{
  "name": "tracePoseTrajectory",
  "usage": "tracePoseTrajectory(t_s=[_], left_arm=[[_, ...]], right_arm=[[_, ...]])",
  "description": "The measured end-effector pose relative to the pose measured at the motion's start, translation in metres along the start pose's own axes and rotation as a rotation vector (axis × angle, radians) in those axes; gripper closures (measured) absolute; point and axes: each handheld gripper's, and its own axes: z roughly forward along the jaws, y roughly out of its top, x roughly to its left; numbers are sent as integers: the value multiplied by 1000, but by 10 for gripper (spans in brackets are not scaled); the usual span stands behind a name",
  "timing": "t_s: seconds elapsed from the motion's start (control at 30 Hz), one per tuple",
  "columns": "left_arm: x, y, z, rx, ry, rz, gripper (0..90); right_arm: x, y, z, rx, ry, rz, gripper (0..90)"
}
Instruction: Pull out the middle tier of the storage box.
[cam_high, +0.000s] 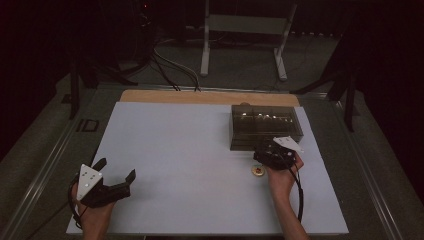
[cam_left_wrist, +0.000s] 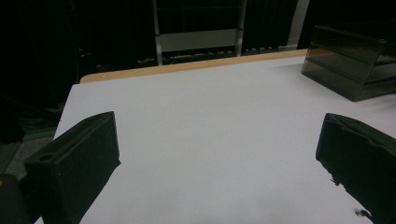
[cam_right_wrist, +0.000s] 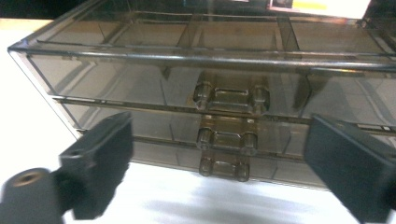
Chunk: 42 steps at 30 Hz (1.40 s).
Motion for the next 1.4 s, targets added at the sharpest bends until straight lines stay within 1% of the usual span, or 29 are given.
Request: tracePoseTrajectory(t_s=[0.07, 0.13, 0.2, 0.3, 0.43, 0.7, 0.8, 1.0, 1.13, 1.17, 1.23, 1.3, 1.4], left_arm=[[0, 0, 0, 3, -3, 0, 9], [0, 0, 0, 3, -3, 0, 9], [0, 0, 0, 3, -3, 0, 9], [1, 0, 0, 3, -5, 0, 9], [0, 0, 0, 4, -6, 1, 9], [0, 0, 1, 7, -7, 4, 9], [0, 0, 1, 9, -8, 4, 9], [0, 0, 1, 9, -9, 4, 9], [0, 0, 1, 7, -9, 3, 9], [1, 0, 1, 7, -9, 3, 9], [0, 0, 1, 8, -9, 3, 9], [0, 0, 1, 8, -10, 4, 9], [0, 0, 1, 8, -10, 4, 9]], right_arm=[[2, -1, 1, 0, -26, -6, 175], [3, -3, 2, 6, -42, -9, 236], [4, -4, 4, 17, -70, 3, 270], [4, -5, 5, 28, -83, 7, 328], [4, -7, 8, 42, -79, 14, 391], [5, -11, 12, 62, -96, 37, 444], [5, -11, 12, 60, -103, 54, 455], [7, -12, 13, 60, -118, 67, 494], [8, -12, 13, 59, -118, 71, 501], [9, -12, 13, 58, -124, 84, 514], [10, -12, 13, 56, -125, 87, 519], [10, -12, 13, 53, -124, 105, 535], [12, -12, 13, 44, -129, 113, 551]])
